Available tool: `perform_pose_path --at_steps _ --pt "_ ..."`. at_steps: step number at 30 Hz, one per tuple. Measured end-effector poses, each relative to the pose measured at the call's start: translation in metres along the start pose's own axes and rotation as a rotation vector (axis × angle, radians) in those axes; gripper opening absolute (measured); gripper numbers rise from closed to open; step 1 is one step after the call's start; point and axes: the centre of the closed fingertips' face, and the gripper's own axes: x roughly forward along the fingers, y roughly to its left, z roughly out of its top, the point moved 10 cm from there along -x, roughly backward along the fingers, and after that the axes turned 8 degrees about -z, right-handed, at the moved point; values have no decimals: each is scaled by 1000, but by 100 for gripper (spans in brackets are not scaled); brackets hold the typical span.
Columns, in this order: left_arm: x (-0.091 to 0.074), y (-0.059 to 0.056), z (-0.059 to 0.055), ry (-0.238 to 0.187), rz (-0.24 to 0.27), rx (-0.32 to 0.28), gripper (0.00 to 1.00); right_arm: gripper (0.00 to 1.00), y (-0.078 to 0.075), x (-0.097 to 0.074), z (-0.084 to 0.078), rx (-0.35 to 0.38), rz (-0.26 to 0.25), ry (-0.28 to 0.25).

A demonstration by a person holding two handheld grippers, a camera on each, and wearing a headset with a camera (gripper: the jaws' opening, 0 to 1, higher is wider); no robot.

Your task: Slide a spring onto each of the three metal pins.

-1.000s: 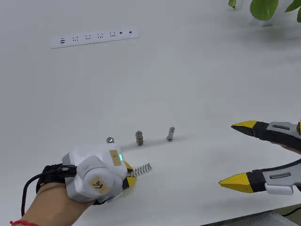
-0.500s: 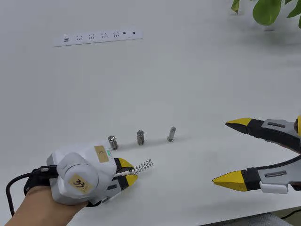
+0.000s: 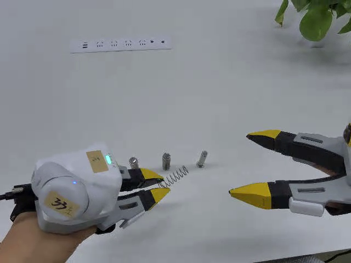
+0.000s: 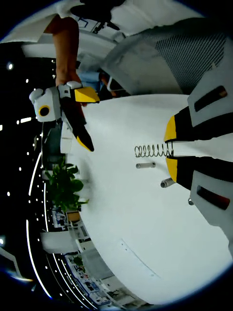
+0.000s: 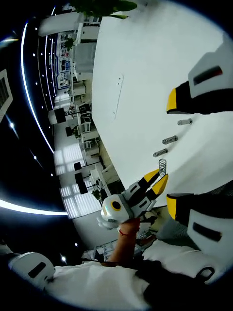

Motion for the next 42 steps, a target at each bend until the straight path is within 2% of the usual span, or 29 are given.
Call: perform_pose_path --at_steps 4,7,12,16,20,31,35,42 --pt "-5 -2 11 -62 7 -10 10 61 6 6 10 60 8 -49" --pt "-9 -3 20 -127 12 -27 10 56 11 11 18 121 21 -96" --pt "-13 -5 32 -198 15 -35 10 46 15 18 26 221 32 -160" --pt "-14 -6 40 -250 12 -41 10 38 16 22 28 245 22 -169" --pt "-15 -7 46 -296 11 -48 10 33 18 25 31 297 33 -190" --pt "-13 -9 52 -364 -11 -85 10 24 25 32 34 360 64 -206" --pt "-13 -9 53 -368 -19 -85 10 20 26 33 35 382 74 -213" --pt "-12 -9 53 -366 -23 -80 10 13 25 32 35 375 71 -215"
